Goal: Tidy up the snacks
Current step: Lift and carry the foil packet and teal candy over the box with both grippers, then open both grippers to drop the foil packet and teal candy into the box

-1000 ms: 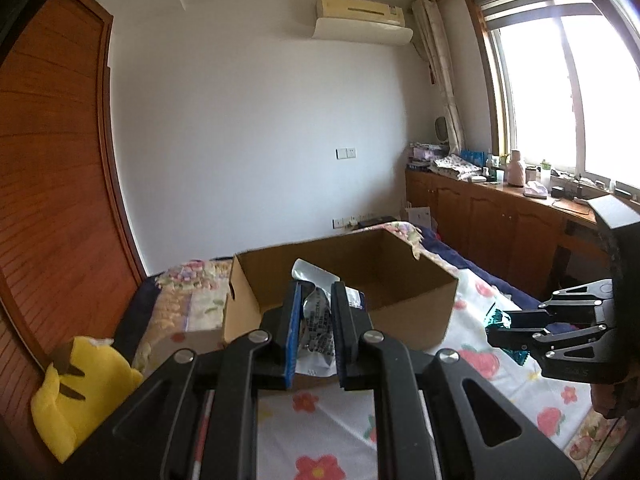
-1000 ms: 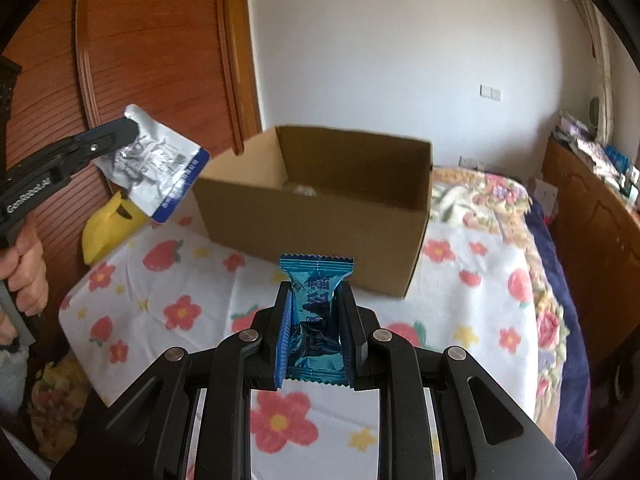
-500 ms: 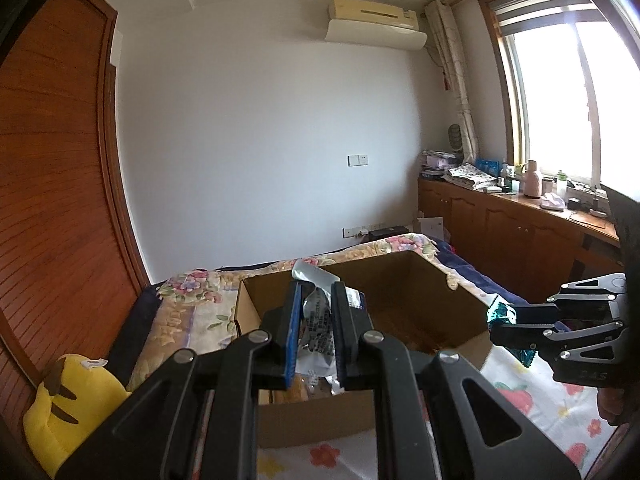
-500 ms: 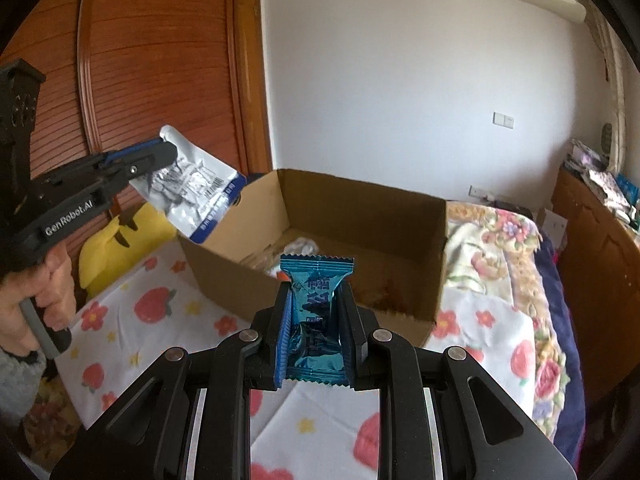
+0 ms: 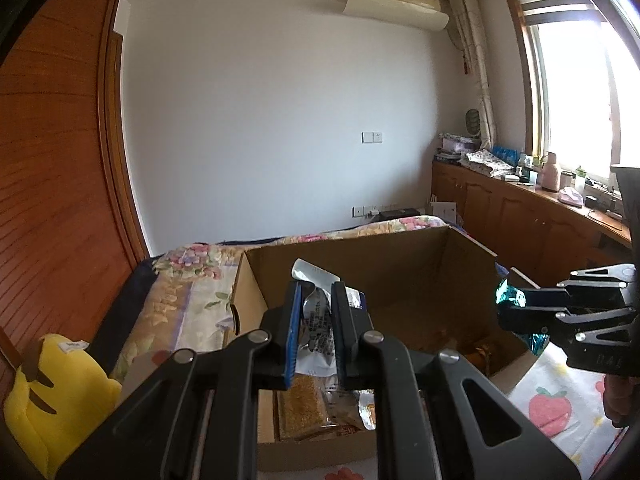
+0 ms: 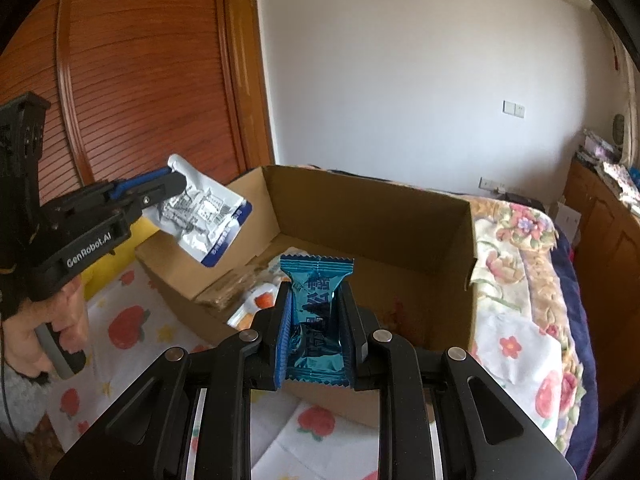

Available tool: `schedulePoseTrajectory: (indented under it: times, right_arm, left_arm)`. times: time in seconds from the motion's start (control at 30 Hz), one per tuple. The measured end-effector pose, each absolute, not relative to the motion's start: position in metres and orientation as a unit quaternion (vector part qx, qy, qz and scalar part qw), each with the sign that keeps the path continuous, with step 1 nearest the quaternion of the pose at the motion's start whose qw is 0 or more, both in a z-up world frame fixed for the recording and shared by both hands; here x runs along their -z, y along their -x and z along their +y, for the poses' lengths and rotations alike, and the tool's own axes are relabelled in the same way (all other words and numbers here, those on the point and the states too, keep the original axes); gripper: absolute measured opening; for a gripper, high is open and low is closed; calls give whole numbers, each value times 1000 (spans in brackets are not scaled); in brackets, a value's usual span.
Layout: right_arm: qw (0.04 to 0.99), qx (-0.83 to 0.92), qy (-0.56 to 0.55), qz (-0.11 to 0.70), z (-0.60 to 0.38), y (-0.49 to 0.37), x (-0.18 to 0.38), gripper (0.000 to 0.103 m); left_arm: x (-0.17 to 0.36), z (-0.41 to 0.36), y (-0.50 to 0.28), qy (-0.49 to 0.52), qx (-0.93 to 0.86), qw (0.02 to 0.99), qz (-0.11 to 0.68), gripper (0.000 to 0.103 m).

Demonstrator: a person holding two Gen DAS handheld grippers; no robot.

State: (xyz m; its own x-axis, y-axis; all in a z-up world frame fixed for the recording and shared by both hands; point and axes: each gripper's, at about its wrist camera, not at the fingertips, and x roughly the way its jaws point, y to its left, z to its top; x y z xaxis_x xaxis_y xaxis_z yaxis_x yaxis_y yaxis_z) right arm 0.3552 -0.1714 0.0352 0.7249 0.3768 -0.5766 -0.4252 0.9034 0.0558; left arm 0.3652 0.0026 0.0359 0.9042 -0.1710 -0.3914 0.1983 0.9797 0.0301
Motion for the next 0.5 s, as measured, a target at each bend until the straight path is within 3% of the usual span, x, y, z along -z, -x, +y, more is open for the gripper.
schedulePoseTrajectory:
  times: [0.5]
  right_arm:
    - [926,-205,36,314,-171,-379,-22,19]
  left_arm:
    - [-14,-5,-384,-35,95,968,230,13]
